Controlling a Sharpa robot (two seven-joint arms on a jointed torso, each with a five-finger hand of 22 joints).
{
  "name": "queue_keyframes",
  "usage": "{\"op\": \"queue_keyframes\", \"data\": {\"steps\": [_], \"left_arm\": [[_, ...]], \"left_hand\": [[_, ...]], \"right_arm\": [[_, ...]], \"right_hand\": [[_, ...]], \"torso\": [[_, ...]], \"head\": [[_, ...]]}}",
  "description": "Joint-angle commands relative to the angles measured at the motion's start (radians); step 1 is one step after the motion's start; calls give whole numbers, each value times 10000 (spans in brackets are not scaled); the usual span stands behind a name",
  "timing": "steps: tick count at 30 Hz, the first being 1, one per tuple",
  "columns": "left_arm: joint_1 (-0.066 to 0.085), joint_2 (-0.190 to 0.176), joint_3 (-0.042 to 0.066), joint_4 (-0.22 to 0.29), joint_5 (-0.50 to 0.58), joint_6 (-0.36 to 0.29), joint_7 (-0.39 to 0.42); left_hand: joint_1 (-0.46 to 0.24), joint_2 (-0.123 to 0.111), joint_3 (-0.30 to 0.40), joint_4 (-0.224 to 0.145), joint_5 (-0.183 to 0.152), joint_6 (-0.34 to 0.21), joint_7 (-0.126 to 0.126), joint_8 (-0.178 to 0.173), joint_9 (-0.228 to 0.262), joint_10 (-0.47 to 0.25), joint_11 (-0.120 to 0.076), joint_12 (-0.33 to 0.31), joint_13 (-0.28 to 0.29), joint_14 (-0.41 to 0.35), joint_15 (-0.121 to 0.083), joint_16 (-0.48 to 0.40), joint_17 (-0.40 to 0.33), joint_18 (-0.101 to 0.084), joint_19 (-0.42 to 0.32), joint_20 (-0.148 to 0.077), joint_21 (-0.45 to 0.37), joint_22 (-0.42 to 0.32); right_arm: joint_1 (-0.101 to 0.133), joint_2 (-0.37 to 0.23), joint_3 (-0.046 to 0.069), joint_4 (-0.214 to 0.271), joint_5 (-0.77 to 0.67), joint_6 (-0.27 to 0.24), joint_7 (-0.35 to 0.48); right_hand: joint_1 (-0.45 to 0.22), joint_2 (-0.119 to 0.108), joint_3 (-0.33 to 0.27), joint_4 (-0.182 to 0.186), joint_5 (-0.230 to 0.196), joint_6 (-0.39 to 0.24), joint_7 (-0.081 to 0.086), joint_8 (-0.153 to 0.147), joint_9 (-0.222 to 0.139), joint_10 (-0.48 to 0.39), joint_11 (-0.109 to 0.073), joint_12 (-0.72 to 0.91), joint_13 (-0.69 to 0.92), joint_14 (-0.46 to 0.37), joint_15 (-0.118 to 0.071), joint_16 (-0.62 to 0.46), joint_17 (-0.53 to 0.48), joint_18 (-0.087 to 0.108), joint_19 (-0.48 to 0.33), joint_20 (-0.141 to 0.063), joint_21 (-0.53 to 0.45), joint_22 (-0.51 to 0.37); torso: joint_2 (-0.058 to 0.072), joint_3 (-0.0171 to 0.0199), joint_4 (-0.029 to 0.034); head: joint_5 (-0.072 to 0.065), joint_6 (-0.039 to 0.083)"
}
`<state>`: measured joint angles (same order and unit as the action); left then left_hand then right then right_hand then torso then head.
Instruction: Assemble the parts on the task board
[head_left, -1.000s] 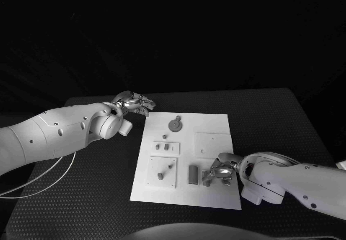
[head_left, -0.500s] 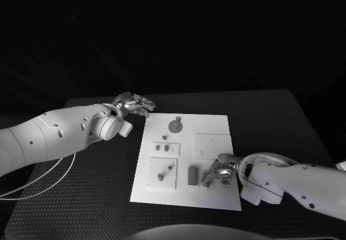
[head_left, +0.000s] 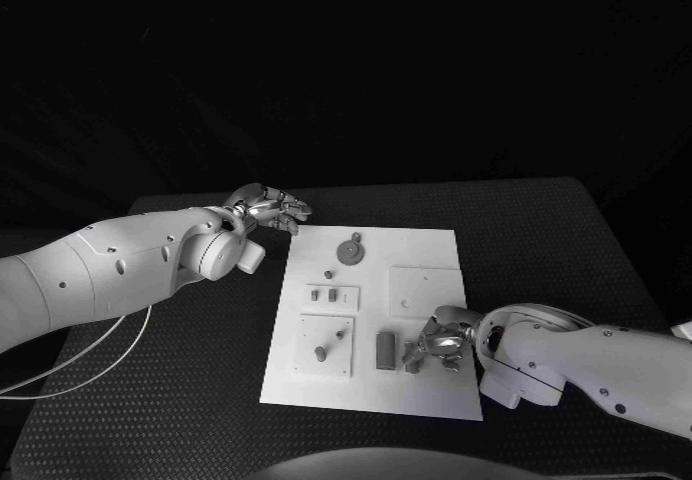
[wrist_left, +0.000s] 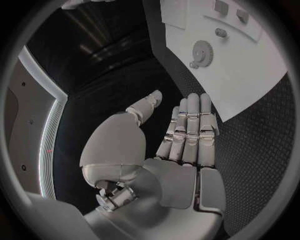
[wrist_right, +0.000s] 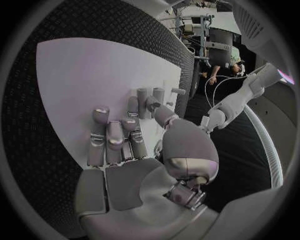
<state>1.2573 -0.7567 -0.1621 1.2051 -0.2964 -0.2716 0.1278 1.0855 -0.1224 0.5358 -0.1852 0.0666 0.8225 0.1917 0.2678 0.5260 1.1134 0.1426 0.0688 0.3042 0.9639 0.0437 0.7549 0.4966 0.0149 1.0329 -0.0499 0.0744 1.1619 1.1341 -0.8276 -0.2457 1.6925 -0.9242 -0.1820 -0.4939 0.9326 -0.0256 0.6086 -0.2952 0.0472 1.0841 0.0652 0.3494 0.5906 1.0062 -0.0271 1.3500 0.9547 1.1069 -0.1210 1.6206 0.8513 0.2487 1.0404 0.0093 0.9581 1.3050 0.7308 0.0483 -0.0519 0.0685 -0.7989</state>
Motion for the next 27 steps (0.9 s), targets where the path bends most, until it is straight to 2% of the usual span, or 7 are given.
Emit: {"op": "queue_keyframes", "data": {"steps": [1, 14, 27], "left_arm": [[10, 16, 6, 18, 9, 111, 71], [10, 23, 6, 12, 9, 121, 69], [10, 16, 6, 17, 9, 120, 64]], "left_hand": [[-83, -28, -12, 59, 37, 9, 18, 60, -13, -87, -17, 17, -1, 1, 61, -38, 14, 159, -52, 4, -49, 14], [-82, -29, -13, 60, 37, 6, 19, 60, -15, -89, -16, 17, -1, 2, 61, -42, 19, 160, -52, 3, -49, 15], [-81, -29, -14, 60, 37, 2, 20, 60, -16, -90, -16, 17, -1, 3, 61, -45, 24, 160, -52, 3, -49, 16]], "right_arm": [[-48, 73, -22, -74, 2, -73, 142], [-48, 166, -22, -181, 47, -226, 161], [-49, 187, -22, -220, 82, -325, 154]], "right_hand": [[-117, 41, -28, 52, 32, 16, 49, -30, -17, 196, -94, -64, 13, 3, -50, -67, -14, 131, -15, -47, -45, -14], [-354, -14, -5, 72, 32, -14, 72, -81, -39, 179, -74, -115, 26, -35, -57, -90, -68, 131, 11, -47, -85, -38], [-928, -409, 96, 192, 31, -419, 248, -355, -138, -42, 88, -286, 43, -295, 24, -178, -236, 131, -9, -11, -203, -81]], "torso": [[1, 3, -6], [-1, 2, -2], [0, -1, -2]], "head": [[-1, 4], [-9, 2], [-9, 4]]}}
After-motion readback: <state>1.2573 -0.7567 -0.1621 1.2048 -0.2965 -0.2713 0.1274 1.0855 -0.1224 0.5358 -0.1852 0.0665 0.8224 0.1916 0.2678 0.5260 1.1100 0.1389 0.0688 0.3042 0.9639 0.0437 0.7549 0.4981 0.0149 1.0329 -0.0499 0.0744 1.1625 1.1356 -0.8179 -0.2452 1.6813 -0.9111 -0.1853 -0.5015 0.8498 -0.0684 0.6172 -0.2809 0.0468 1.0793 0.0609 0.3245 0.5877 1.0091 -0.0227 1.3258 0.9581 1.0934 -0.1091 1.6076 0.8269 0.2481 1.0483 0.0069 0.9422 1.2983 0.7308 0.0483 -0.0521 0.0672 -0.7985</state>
